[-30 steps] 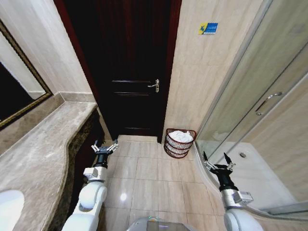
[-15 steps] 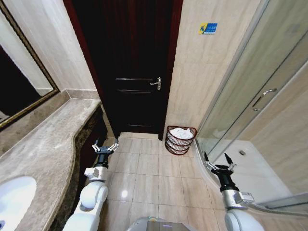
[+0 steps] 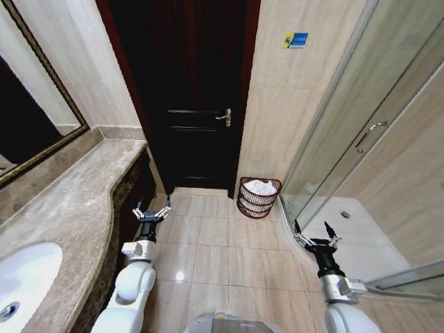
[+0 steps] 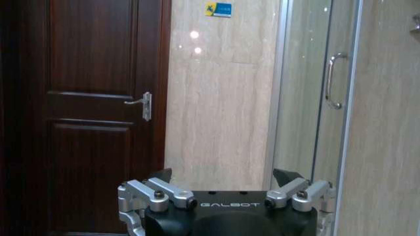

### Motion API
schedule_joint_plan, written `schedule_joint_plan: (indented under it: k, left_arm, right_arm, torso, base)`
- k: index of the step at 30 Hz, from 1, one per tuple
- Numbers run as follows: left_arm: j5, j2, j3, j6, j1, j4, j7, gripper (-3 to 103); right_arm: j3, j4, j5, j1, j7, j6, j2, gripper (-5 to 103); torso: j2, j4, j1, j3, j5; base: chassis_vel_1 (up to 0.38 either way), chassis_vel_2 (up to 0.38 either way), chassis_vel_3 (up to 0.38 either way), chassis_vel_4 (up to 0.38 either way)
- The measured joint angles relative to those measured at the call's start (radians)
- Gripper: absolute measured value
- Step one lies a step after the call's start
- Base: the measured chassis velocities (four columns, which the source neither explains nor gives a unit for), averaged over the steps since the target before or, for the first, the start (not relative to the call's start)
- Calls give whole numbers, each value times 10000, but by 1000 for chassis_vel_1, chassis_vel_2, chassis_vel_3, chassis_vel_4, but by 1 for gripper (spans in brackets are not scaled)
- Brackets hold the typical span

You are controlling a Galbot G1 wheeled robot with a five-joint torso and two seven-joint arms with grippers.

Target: Discard the used towel into the hamper.

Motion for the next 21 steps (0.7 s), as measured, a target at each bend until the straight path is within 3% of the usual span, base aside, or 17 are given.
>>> schedule_joint_plan:
  k: [21]
  left_arm:
    - [15, 26, 38, -245, -29, 20, -10, 100]
  right_arm:
    - [-75, -76, 0, -46, -99, 141, 61, 100]
  torso:
    - [1, 0, -1, 0, 1]
  base:
    - [72, -71, -77, 74]
